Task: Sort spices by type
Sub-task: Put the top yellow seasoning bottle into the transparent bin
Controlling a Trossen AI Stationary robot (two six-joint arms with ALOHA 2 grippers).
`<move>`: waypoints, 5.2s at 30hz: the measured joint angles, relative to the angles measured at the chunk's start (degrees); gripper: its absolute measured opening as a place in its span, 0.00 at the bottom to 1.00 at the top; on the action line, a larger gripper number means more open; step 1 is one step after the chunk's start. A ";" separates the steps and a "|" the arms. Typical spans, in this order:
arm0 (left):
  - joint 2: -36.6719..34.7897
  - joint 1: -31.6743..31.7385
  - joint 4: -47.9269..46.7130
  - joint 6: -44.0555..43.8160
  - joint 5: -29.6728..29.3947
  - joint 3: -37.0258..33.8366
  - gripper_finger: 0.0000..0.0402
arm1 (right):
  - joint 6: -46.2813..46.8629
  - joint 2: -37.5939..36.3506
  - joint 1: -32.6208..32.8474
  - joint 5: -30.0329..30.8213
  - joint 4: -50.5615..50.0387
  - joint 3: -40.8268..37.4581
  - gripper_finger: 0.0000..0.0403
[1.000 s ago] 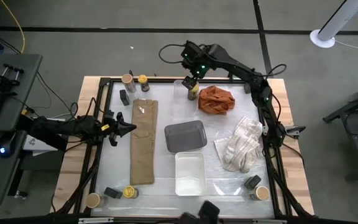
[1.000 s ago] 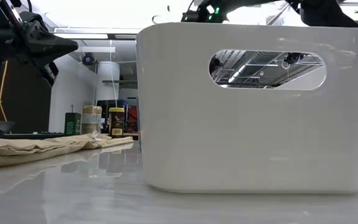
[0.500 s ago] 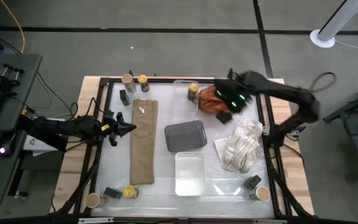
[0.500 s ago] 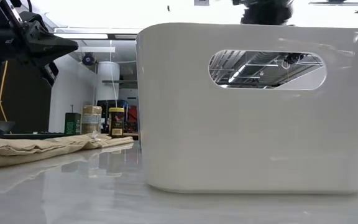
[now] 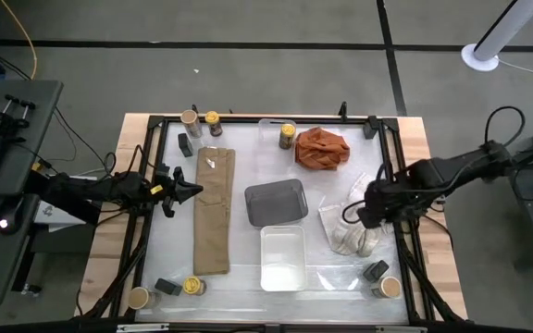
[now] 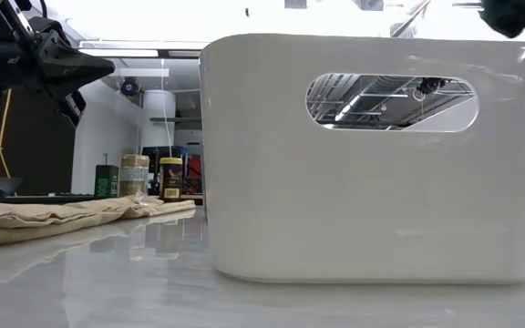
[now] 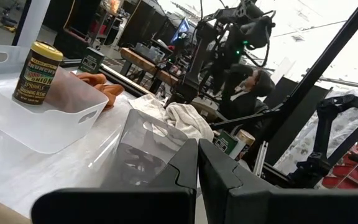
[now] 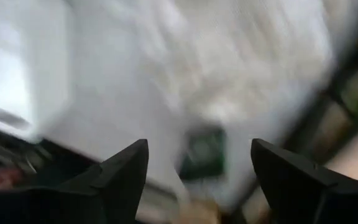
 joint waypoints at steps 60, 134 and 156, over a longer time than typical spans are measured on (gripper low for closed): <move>49.86 37.55 -26.78 3.27 13.78 46.22 0.51 | -37.76 10.34 -38.20 6.68 75.76 -3.78 0.69; 110.44 58.09 -68.06 22.40 5.14 96.76 0.81 | -40.71 10.34 -35.47 4.10 71.74 -3.76 0.69; 117.67 58.51 -69.69 20.07 7.21 96.74 0.80 | -39.95 10.34 -35.47 4.10 71.76 -3.76 0.69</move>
